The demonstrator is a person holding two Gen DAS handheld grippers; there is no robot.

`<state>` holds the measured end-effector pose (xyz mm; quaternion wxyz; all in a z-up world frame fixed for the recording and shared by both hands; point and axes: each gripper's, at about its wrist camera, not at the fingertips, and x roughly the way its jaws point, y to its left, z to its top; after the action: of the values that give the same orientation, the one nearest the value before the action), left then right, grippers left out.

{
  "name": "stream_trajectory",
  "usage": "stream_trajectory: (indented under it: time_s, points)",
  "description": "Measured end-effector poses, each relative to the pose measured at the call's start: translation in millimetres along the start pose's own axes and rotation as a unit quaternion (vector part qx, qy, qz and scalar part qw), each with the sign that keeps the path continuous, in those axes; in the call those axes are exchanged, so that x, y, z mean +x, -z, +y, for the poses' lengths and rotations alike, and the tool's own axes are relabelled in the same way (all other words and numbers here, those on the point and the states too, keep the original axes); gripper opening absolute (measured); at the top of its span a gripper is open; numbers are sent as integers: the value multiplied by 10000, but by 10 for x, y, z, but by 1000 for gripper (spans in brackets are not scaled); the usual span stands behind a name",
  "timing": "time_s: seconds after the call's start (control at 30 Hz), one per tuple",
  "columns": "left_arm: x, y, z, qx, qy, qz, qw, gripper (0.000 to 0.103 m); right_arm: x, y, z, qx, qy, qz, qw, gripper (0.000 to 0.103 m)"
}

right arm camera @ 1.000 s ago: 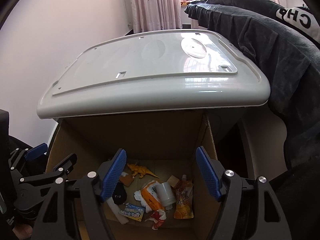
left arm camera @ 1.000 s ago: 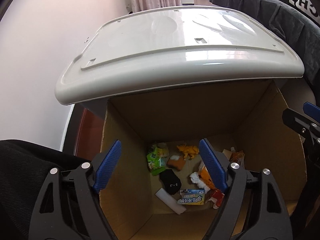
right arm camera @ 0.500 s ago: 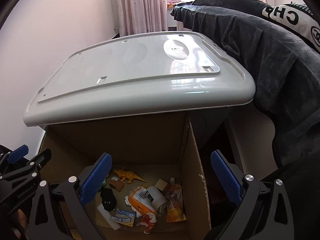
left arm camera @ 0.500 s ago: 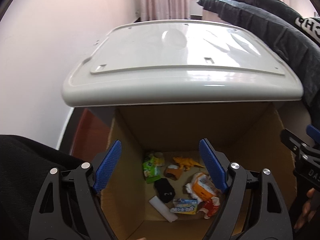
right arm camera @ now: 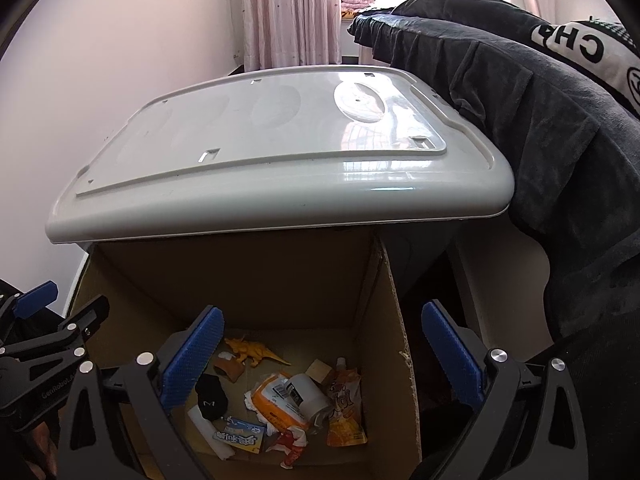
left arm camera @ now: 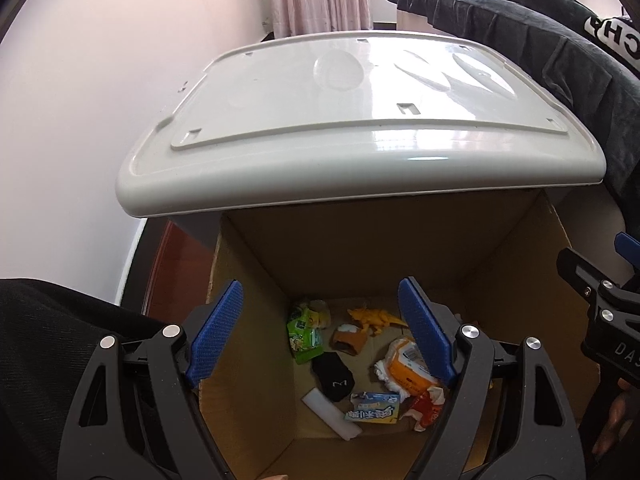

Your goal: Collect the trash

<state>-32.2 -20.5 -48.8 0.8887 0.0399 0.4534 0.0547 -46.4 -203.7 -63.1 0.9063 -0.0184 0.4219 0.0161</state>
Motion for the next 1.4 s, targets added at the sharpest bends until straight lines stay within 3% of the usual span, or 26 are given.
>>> stream_trajectory:
  time_s: [0.7, 0.8, 1.4]
  points:
    - [25, 11, 11, -41, 74, 96, 9999, 78, -2, 3, 8, -22, -12, -19, 10000, 98]
    - [25, 9, 37, -106, 71, 102, 9999, 90, -2, -1, 12, -22, -11, -23, 10000, 98]
    - [38, 34, 15, -142, 373, 180, 9990, 94, 28, 8, 20, -14, -2, 52, 10000, 98]
